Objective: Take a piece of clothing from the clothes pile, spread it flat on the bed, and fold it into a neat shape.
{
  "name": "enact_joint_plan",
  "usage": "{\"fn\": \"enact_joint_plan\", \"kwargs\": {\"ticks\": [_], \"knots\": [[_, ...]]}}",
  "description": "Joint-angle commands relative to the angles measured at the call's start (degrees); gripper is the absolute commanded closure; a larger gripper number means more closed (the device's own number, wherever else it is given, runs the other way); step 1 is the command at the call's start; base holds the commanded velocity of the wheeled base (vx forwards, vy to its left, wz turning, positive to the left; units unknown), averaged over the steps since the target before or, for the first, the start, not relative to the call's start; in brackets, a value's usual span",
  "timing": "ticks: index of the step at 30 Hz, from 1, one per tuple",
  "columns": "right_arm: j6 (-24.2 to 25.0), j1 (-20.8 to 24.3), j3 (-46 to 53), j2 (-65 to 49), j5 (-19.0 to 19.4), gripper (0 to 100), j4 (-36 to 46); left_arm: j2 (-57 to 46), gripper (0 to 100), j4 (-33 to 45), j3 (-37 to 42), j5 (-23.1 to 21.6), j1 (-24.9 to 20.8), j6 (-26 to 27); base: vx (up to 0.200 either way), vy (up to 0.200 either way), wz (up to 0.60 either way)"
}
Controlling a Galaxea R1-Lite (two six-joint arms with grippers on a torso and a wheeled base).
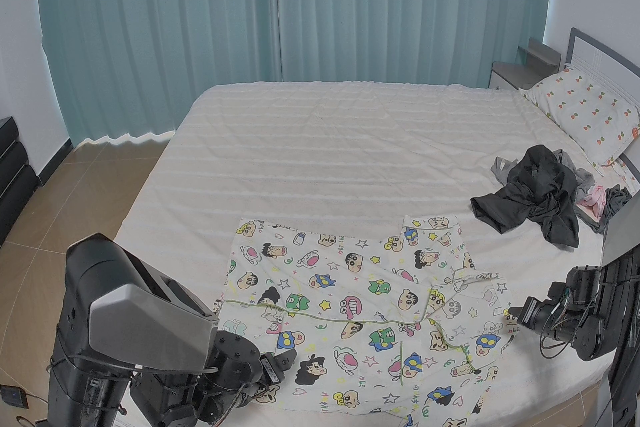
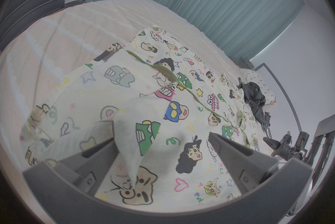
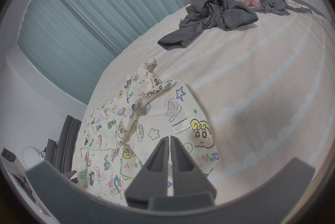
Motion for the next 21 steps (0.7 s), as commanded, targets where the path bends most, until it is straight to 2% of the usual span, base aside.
{"fn": "enact_joint_plan", "kwargs": {"ticks": [1,5,10,16,19,21], "knots": [[0.0,0.1,0.2,0.0,0.1,100,-0.6,0.5,100,-0.1,0.3,2.4,0.7,-0.1,0.000,0.000,0.00],[0.0,0.1,0.3,0.0,0.1,100,-0.6,0.6,100,-0.1,0.3,5.6,1.9,0.0,0.000,0.000,0.00],[0.0,0.1,0.4,-0.1,0.1,100,-0.6,0.6,100,-0.1,-0.1,6.2,4.1,1.2,0.000,0.000,0.00],[0.0,0.2,0.7,-0.2,0.1,100,-0.6,0.3,100,-2.0,-1.2,10.5,8.1,6.9,0.000,0.000,0.00],[0.0,0.5,0.7,-0.2,0.1,100,-0.7,0.7,100,-6.8,-1.8,10.6,10.7,9.6,0.000,0.000,0.00],[0.0,0.6,0.8,-0.2,0.1,100,-0.7,0.8,100,-6.8,-3.5,10.7,12.4,10.9,0.000,0.000,0.00]]}}
